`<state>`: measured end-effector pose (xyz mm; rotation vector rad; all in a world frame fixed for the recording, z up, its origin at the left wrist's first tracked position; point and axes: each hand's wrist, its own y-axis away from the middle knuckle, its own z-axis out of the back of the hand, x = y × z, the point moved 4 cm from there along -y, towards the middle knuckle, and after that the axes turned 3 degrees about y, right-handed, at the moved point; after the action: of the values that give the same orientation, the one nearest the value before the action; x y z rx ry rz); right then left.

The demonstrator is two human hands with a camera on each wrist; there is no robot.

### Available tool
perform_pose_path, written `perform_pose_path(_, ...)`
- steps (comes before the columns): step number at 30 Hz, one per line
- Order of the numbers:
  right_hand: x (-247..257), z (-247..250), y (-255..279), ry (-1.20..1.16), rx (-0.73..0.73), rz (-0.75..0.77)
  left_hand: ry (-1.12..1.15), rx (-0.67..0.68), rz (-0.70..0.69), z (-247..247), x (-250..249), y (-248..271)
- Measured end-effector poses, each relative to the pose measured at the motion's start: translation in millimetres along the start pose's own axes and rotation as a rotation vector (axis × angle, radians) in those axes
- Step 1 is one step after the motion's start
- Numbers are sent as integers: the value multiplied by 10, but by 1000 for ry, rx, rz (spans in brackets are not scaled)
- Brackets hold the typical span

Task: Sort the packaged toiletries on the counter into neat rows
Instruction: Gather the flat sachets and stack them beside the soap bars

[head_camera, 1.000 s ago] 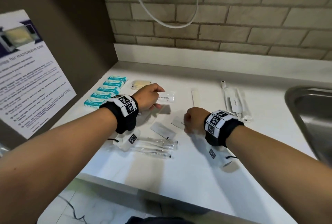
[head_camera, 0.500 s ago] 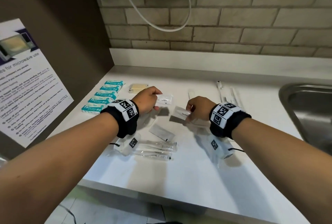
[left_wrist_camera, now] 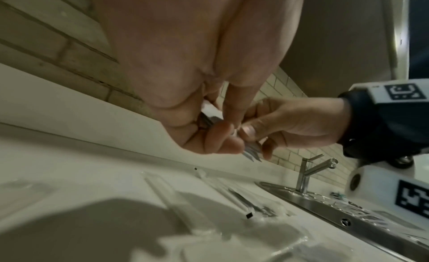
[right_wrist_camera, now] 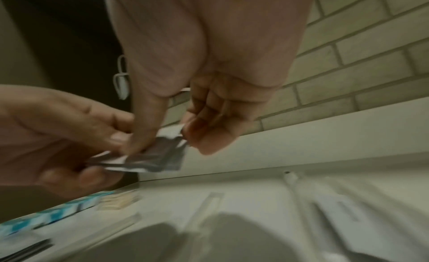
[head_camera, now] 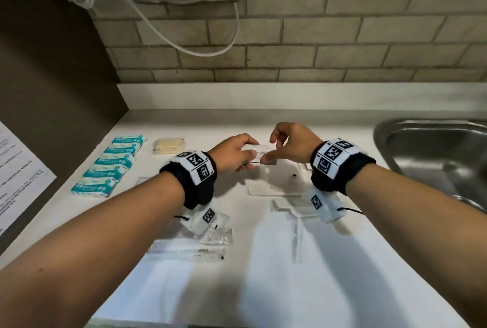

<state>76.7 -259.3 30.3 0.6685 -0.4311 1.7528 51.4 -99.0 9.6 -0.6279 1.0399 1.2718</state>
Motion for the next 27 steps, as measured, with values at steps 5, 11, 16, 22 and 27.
perform_pose_path(5,-541,127,-46,294,132,-180,33,-51,-18,15,-82,-286)
perform_pose_path(11,-928,-79,-284,717,224,-222,34,-21,-56,-108,-201,-570)
perform_pose_path(16,-1074,-106,-500,662,171,-368,26,-20,-48,-99,-154,-651)
perform_pose_path(22,-1588,-224,-909,706,266,-388,1,-61,-16,44,-2,-556)
perform_pose_path(27,-1622,-328,-969,763,335,-313,-4,-59,2,91,51,-463)
